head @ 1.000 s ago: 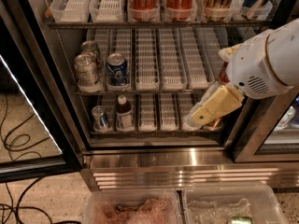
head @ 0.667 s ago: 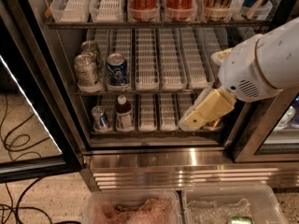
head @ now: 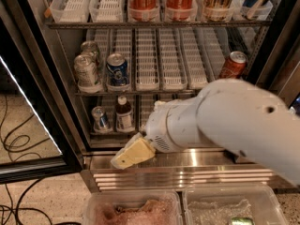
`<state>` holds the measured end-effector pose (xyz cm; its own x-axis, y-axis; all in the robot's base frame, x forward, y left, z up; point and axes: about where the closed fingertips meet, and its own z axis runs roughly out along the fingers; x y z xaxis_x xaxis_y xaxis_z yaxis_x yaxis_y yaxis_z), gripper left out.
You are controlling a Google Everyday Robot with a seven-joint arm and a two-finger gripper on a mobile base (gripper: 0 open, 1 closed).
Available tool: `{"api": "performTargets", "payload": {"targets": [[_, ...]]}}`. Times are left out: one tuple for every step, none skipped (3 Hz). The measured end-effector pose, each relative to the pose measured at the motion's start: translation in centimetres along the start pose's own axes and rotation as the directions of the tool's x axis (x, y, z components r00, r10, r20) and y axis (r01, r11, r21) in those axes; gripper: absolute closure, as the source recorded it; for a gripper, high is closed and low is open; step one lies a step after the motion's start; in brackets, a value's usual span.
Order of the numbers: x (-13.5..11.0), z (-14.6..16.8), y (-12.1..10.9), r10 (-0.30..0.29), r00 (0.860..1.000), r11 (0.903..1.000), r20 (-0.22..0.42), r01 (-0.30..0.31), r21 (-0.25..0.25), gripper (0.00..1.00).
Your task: Pick pepsi can from middle shelf of fridge
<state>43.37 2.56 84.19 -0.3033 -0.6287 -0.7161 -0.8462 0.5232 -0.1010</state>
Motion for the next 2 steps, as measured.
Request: {"api": "performTargets", "payload": {"targets": [[-1.45,-0.10,-1.39,0.001,0.999,0.9980,0.054,-0.005,0.063,0.00],[-1.52,-0.04,-1.15,0.003,0.998,0.9978,0.057,-0.006,0.065,0.00]]}}
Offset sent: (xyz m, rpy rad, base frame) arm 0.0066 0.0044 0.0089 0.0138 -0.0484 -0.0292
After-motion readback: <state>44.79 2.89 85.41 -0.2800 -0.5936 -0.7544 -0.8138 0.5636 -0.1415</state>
